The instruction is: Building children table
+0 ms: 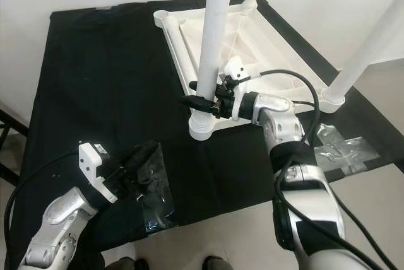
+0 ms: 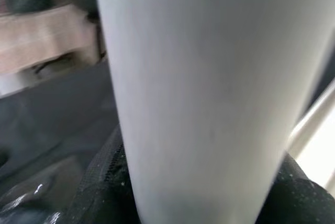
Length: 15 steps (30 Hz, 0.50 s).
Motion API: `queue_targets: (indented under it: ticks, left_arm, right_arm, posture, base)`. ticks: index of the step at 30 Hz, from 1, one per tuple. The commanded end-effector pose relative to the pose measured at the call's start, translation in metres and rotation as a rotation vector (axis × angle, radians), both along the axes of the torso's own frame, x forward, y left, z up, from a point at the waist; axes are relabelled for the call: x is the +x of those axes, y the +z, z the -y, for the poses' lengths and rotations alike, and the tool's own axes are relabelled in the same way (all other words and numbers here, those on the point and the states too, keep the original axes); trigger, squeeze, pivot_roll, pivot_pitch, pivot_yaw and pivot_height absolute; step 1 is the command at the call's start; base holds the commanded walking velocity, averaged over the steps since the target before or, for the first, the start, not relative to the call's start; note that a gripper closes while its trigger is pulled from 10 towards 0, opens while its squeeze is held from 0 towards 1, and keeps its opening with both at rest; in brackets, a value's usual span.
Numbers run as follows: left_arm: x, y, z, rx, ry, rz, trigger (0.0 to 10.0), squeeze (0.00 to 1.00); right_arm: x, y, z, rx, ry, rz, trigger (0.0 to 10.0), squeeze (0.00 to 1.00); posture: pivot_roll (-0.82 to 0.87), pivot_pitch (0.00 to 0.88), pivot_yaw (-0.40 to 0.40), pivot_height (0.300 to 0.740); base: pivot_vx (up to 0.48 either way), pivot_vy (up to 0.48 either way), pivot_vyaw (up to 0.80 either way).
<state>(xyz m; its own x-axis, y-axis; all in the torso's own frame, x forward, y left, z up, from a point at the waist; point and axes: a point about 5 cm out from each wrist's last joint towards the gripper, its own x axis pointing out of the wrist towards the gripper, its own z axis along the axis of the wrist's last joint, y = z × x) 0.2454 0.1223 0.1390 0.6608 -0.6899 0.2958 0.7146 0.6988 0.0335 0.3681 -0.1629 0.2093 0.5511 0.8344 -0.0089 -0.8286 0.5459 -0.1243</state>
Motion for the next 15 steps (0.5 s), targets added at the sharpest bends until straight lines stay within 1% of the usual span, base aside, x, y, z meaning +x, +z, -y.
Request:
queue_targets:
  ticks: [1, 2, 3, 4, 5, 6, 7, 8, 9, 15]
  left_arm:
    - [-0.002, -0.002, 0.0, 0.007, -0.006, -0.002, 10.0, 0.0]
    - [-0.002, -0.002, 0.0, 0.007, -0.006, -0.002, 10.0, 0.0]
    - [-0.002, -0.001, -0.002, 0.008, -0.005, -0.002, 10.0, 0.0]
    - [-0.002, -0.001, -0.002, 0.008, -0.005, -0.002, 10.0, 0.0]
    - [-0.001, -0.001, -0.003, 0.009, -0.005, -0.002, 10.0, 0.0]
    - [-0.001, -0.001, -0.003, 0.009, -0.005, -0.002, 10.0, 0.0]
    - [0.0, -0.001, -0.003, 0.011, -0.004, -0.002, 10.0, 0.0]
    - [0.0, -0.001, -0.003, 0.011, -0.004, -0.002, 10.0, 0.0]
    - [0.001, -0.001, -0.004, 0.011, -0.003, -0.003, 10.0, 0.0]
    - [0.002, -0.001, -0.004, 0.013, -0.001, -0.004, 10.0, 0.0]
  right_arm:
    - [-0.004, -0.03, 0.006, 0.016, -0.263, -0.069, 0.0, 0.0]
    - [-0.004, -0.03, 0.006, 0.016, -0.263, -0.069, 0.0, 0.0]
    - [-0.015, -0.05, 0.0, 0.096, -0.506, -0.107, 0.0, 0.0]
    - [-0.015, -0.05, 0.0, 0.096, -0.506, -0.107, 0.0, 0.0]
    - [-0.034, -0.066, -0.01, 0.131, -0.615, -0.145, 0.0, 0.0]
    - [-0.034, -0.066, -0.01, 0.131, -0.615, -0.145, 0.0, 0.0]
    - [-0.049, -0.073, -0.019, 0.138, -0.661, -0.152, 0.0, 0.0]
    - [-0.049, -0.073, -0.019, 0.138, -0.661, -0.152, 0.0, 0.0]
    - [-0.054, -0.071, -0.024, 0.122, -0.658, -0.121, 0.0, 0.0]
    - [-0.045, -0.069, -0.026, 0.095, -0.616, -0.119, 0.0, 0.0]
  posture:
    - [0.01, 0.177, -0.036, 0.74]
    - [0.01, 0.177, -0.036, 0.74]
    - [0.01, 0.181, -0.028, 0.74]
    - [0.01, 0.181, -0.028, 0.74]
    - [0.01, 0.185, -0.017, 0.74]
    - [0.01, 0.185, -0.017, 0.74]
    - [0.0, 0.182, -0.007, 0.74]
    - [0.0, 0.182, -0.007, 0.74]
    - [-0.01, 0.184, 0.0, 0.74]
    - [0.01, 0.178, -0.015, 0.74]
  base:
    - [0.0, 0.0, 0.0]
    - [0.0, 0.0, 0.0]
    - [0.0, 0.0, 0.0]
    - [0.0, 0.0, 0.0]
    - [0.0, 0.0, 0.0]
    - [0.0, 0.0, 0.0]
    - [0.0, 0.0, 0.0]
    - [0.0, 0.0, 0.0]
    - [0.0, 0.0, 0.0]
    - [0.0, 0.0, 0.0]
